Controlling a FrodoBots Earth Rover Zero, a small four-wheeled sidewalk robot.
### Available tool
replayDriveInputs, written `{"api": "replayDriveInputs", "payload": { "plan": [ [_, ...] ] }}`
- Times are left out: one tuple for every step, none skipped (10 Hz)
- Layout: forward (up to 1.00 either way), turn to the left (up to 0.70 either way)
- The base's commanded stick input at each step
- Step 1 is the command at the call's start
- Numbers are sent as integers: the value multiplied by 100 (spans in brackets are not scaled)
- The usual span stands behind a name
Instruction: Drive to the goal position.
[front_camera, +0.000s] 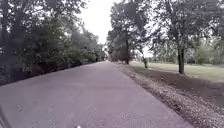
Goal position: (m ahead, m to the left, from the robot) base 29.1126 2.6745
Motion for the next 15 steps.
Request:
{"api": "replayDriveInputs", "payload": {
  "plan": [
    [6, 1],
    [6, 1],
    [6, 1],
    [6, 1],
    [6, 1],
    [6, 1],
    [6, 1],
    [6, 1],
    [6, 1],
    [6, 1],
    [6, 1],
    [6, 1],
    [6, 1],
    [6, 1],
    [6, 1]
  ]
}}
